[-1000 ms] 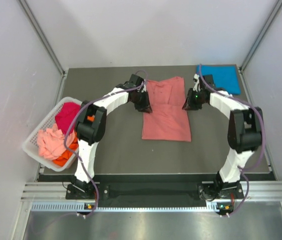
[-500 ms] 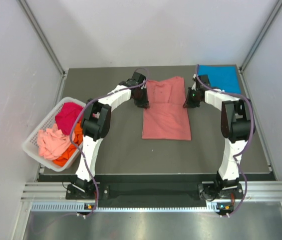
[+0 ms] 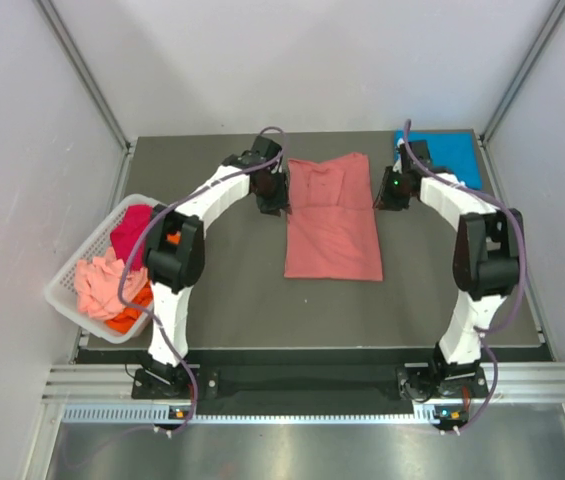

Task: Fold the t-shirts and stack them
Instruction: Fold the tshirt

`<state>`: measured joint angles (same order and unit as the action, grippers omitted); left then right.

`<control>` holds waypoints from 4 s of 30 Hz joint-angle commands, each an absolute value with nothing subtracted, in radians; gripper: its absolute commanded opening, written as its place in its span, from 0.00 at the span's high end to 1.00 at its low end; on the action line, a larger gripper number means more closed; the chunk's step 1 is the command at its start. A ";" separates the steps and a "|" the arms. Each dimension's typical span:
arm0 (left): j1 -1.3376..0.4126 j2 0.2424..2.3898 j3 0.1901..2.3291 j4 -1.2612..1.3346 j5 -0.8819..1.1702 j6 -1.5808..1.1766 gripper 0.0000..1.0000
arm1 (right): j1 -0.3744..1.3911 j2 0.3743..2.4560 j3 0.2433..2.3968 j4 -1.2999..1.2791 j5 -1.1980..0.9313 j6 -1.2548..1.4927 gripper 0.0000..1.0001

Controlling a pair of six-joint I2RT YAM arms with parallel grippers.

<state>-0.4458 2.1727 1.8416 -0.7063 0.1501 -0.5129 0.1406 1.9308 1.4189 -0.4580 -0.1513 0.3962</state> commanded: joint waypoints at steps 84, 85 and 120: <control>-0.644 1.747 1.632 -0.900 -0.170 -0.615 1.00 | 0.135 1.297 1.123 -0.559 -0.117 0.414 1.00; -0.609 1.802 1.667 -0.897 -0.167 -0.603 1.00 | 0.133 1.369 1.170 -0.545 -0.124 0.401 1.00; -0.316 2.416 2.143 -0.281 0.150 -0.429 0.89 | 0.058 2.226 1.848 -0.270 -0.323 0.454 0.97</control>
<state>-0.3336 2.3989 2.1002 -0.4225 0.1394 -0.4370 0.0849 2.1971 1.7851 -0.3687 -0.3069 0.4431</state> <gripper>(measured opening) 0.089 0.019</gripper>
